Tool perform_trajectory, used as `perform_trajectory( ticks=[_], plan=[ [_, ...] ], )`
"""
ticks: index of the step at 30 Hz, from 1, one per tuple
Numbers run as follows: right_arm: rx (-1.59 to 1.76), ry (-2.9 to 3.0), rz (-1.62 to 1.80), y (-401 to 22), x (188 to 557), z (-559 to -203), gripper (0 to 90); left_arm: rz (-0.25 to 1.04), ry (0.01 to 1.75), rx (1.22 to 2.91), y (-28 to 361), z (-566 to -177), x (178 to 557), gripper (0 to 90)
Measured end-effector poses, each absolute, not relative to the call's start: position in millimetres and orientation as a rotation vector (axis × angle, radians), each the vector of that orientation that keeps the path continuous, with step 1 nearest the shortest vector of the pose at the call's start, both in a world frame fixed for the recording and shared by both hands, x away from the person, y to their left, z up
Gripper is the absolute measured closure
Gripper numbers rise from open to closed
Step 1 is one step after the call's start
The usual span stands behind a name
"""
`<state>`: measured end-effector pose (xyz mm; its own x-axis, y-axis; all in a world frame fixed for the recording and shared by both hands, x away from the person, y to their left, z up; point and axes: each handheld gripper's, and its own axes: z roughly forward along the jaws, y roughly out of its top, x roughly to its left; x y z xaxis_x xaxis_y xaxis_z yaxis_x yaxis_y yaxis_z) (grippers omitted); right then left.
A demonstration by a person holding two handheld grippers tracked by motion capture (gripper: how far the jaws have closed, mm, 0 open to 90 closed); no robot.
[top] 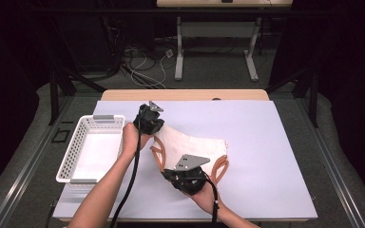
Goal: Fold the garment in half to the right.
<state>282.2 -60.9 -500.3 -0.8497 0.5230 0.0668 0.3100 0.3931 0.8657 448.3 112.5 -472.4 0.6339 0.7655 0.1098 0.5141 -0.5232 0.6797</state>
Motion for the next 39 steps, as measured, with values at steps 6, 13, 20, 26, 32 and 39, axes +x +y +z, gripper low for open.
perform_trajectory(
  ticks=[6,13,20,26,32,39],
  plan=[
    [0.73,2.416,1.467,-53.8,283.9,-501.1,86.8,0.549,1.004,2.245,118.4,-470.4,449.7,87.3],
    [0.727,2.411,1.472,-47.7,282.8,-502.3,86.8,0.559,1.007,2.257,124.4,-467.1,449.9,87.3],
    [0.718,2.403,1.48,-41.6,283.9,-501.1,86.9,0.575,1.032,2.255,132.9,-463.8,449.6,87.3],
    [0.699,2.401,1.496,-31.1,282.1,-497.8,86.9,0.596,1.028,2.256,140.8,-456.0,446.3,87.3],
    [0.723,2.386,1.509,-33.9,280.5,-498.0,86.8,0.587,1.024,2.258,140.5,-455.1,445.7,87.2],
    [0.744,2.365,1.505,-44.8,276.8,-499.5,86.8,0.584,0.989,2.258,125.0,-455.9,445.6,87.2]
  ],
)
